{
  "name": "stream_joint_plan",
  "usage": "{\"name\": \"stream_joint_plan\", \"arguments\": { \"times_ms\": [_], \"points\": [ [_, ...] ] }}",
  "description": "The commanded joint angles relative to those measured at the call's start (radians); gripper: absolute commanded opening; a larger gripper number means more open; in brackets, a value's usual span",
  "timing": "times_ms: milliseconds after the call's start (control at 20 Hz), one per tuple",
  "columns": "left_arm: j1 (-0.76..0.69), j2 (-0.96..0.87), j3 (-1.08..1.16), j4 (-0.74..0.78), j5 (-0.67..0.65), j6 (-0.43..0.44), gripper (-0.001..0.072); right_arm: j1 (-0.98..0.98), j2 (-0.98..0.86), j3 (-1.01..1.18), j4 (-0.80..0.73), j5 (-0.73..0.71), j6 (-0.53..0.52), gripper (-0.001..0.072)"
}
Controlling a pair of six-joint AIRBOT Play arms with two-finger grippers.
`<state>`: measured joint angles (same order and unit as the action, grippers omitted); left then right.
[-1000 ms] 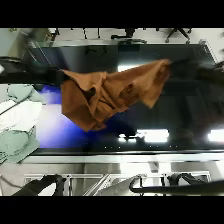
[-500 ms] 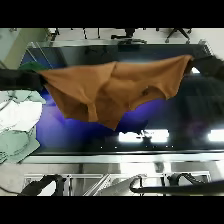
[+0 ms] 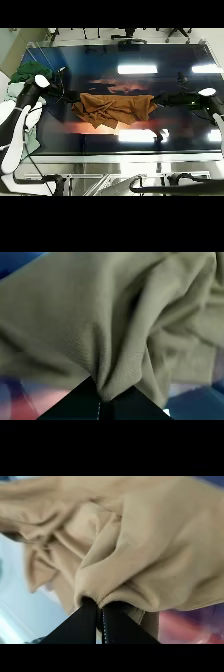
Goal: Fold the shirts.
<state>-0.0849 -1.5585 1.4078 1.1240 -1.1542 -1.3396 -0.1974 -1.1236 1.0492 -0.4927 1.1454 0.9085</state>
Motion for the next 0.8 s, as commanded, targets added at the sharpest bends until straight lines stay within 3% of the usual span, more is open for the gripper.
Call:
{"name": "stream_joint_plan", "arguments": {
  "times_ms": [0, 50, 100, 150, 200, 250, 300, 500, 750],
  "points": [
    [0.012, -0.116, 0.137, 0.000, -0.047, -0.054, 0.0190, 0.004, -0.067, -0.013, -0.004, -0.076, -0.034, 0.0022],
    [0.023, -0.125, 0.174, 0.001, -0.098, -0.058, 0.0617, -0.004, -0.065, -0.011, -0.002, -0.083, -0.050, 0.0022],
    [0.038, -0.127, 0.207, 0.002, -0.150, -0.080, 0.0694, -0.017, -0.063, -0.008, -0.003, -0.089, -0.050, 0.0027],
    [0.055, -0.125, 0.232, 0.001, -0.199, -0.084, 0.0695, -0.035, -0.062, -0.002, -0.004, -0.090, -0.050, 0.0071],
    [0.069, -0.117, 0.248, 0.002, -0.245, -0.094, 0.0695, -0.063, -0.057, 0.003, -0.004, -0.090, -0.049, 0.0318],
    [0.079, -0.103, 0.246, 0.002, -0.272, -0.103, 0.0694, -0.092, -0.048, 0.004, -0.006, -0.089, -0.049, 0.0502],
    [0.088, -0.080, 0.228, 0.002, -0.294, -0.115, 0.0694, -0.123, -0.035, 0.004, -0.016, -0.075, -0.049, 0.0530],
    [0.042, 0.068, -0.036, 0.001, -0.293, -0.128, 0.0694, -0.223, 0.005, -0.006, -0.054, 0.124, -0.040, 0.0529],
    [-0.122, 0.205, -0.438, -0.002, -0.040, -0.147, 0.0695, -0.129, 0.014, -0.176, -0.053, 0.158, -0.026, 0.0524]
  ]
}}
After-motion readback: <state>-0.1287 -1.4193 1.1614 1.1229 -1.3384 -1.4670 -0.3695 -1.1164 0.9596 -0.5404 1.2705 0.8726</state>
